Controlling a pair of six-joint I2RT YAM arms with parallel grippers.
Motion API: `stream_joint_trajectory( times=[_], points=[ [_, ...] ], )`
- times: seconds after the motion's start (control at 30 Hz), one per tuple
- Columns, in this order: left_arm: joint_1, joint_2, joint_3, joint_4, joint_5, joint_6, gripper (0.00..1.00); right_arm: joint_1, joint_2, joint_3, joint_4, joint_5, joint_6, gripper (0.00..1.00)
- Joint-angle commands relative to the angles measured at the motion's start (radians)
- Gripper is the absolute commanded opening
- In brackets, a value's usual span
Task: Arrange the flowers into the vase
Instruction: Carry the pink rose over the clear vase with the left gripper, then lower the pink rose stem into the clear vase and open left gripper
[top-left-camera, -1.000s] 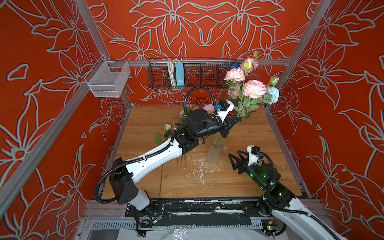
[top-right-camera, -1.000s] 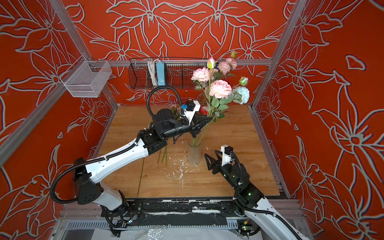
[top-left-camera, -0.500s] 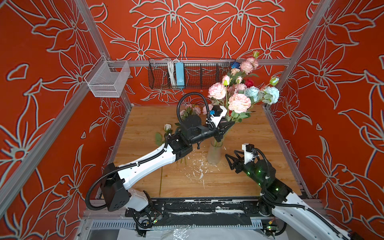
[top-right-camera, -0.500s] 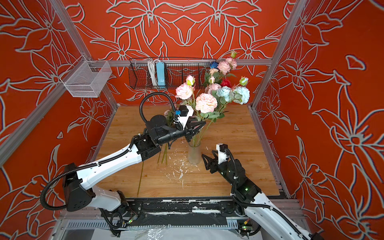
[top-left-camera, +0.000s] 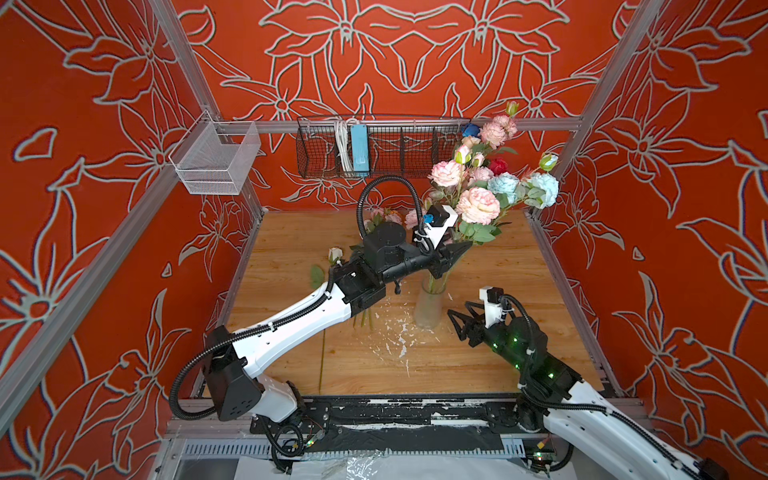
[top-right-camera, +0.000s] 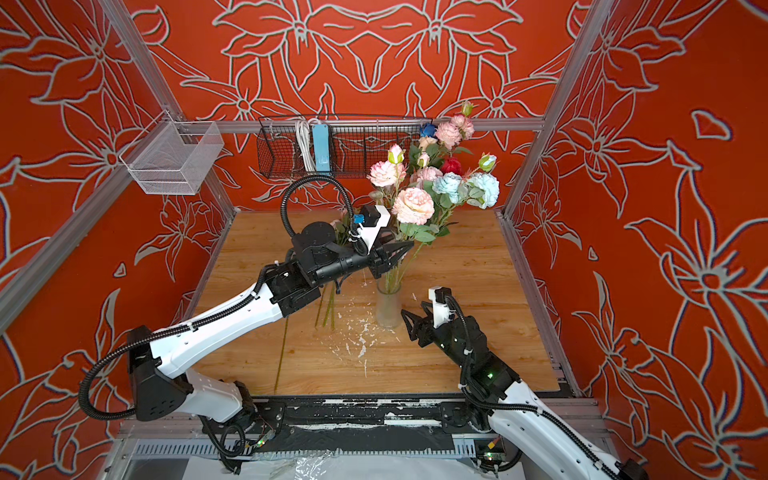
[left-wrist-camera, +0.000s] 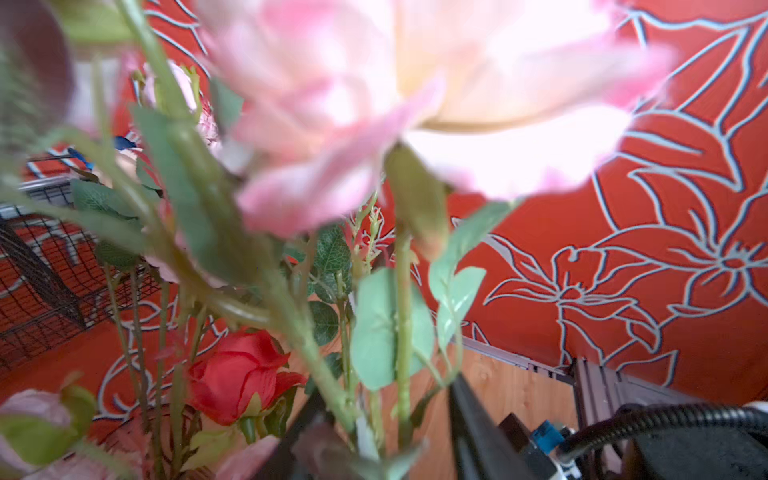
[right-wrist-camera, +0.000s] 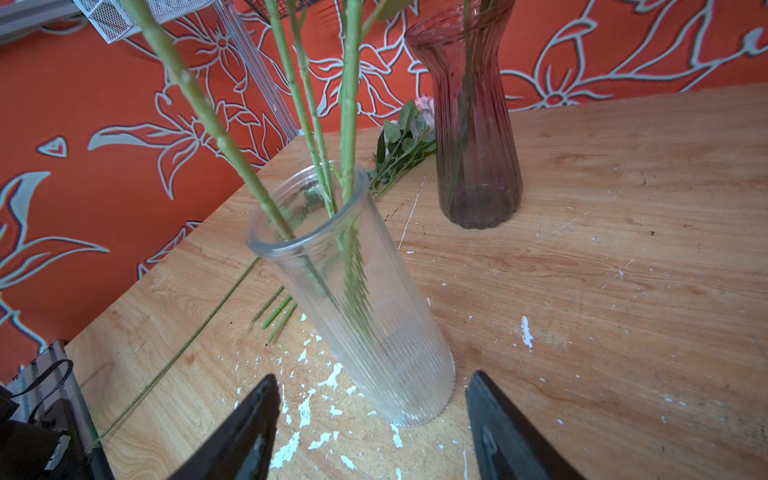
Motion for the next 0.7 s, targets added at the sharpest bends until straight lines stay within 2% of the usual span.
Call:
stream_joint_trajectory(
  times=[0.0, 0.23, 0.43, 0.67],
  points=[
    [0.006, -0.001, 0.033, -0.055, -0.002, 0.024, 0.62, -0.006, -0.001, 0.040, 0.006, -0.008, -0.017, 0.73],
    [0.010, -0.024, 0.021, -0.089, -0.057, 0.026, 0.65, -0.005, 0.005, 0.038, 0.011, -0.012, -0.015, 0.73],
    [0.045, -0.080, -0.058, -0.017, -0.035, -0.045, 0.65, -0.006, 0.015, 0.041, 0.012, -0.015, -0.017, 0.73],
    [0.056, -0.140, -0.098, 0.000, -0.056, -0.053, 0.65, -0.006, 0.021, 0.043, 0.018, -0.040, -0.023, 0.72]
  ],
)
